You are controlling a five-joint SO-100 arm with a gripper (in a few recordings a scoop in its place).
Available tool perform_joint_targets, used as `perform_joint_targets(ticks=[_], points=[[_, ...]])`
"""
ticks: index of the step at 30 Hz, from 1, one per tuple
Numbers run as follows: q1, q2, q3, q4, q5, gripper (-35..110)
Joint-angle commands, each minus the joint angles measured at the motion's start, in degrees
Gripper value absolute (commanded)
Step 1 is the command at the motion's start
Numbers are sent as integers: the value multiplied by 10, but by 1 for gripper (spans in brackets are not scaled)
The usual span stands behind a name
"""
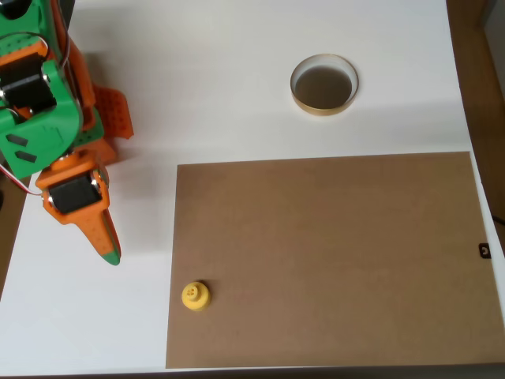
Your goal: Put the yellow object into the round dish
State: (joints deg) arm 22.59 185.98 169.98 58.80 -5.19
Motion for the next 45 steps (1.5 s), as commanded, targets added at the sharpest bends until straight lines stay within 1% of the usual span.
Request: perform_joint_targets(ticks=[1, 11, 20, 24, 27, 30, 35, 41, 45], points=[[4, 11, -4, -5, -4, 0], [4, 11, -22, -8, -18, 0], [11, 11, -66, 33, -40, 11], [-15, 10, -102, 49, -50, 14], [-34, -11, -114, 42, -57, 15], [-42, -74, -133, 13, -55, 15], [-62, -251, -202, -36, -39, 15], [-107, -384, -284, -38, -37, 16], [-116, -426, -316, -29, -46, 20]])
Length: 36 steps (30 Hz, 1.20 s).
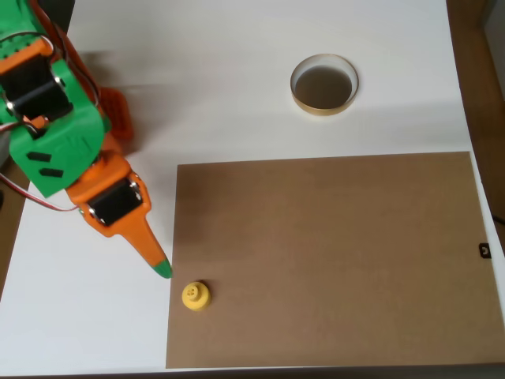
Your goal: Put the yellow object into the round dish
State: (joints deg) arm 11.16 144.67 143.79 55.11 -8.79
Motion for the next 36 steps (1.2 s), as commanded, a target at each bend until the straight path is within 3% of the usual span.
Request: perform_joint_targets(ticks=[1, 10, 24, 36], points=[[-3, -16, -55, 9, -13, 22], [-6, -50, -72, 18, -23, 29], [-19, -353, -243, 40, -11, 30], [-26, -470, -332, 72, -16, 30]])
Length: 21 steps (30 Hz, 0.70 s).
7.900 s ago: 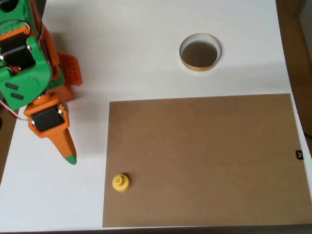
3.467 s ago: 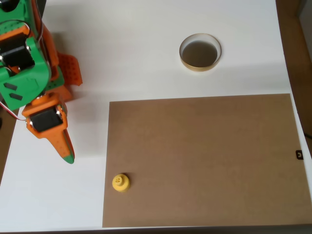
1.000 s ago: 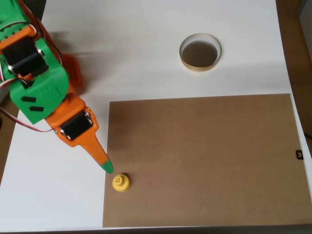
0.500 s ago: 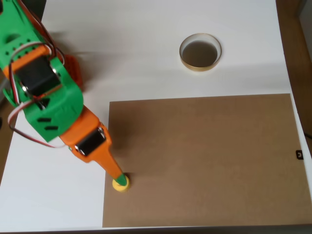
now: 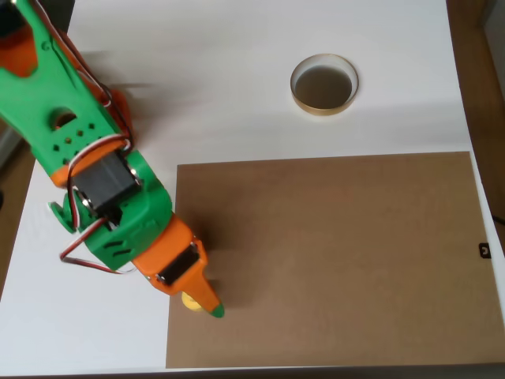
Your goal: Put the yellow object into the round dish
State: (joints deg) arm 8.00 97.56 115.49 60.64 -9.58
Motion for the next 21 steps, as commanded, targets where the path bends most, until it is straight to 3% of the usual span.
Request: perform_joint_targets(ticks=[1, 21], points=[[6, -10, -58, 18, -9, 29], [25, -118, -126, 25, -14, 23]])
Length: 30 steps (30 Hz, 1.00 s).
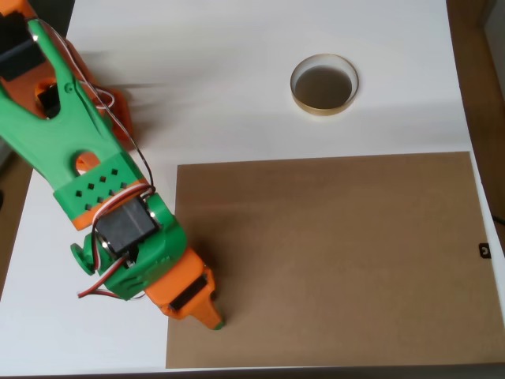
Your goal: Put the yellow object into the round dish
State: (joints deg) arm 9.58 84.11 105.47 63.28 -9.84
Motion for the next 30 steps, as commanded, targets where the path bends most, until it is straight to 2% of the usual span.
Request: perform_joint_targets(ticks=[1, 18, 30], points=[[9, 17, -25, -3, -11, 22], [8, 18, -26, -2, -15, 0], [-2, 121, -22, 39, -25, 0]])
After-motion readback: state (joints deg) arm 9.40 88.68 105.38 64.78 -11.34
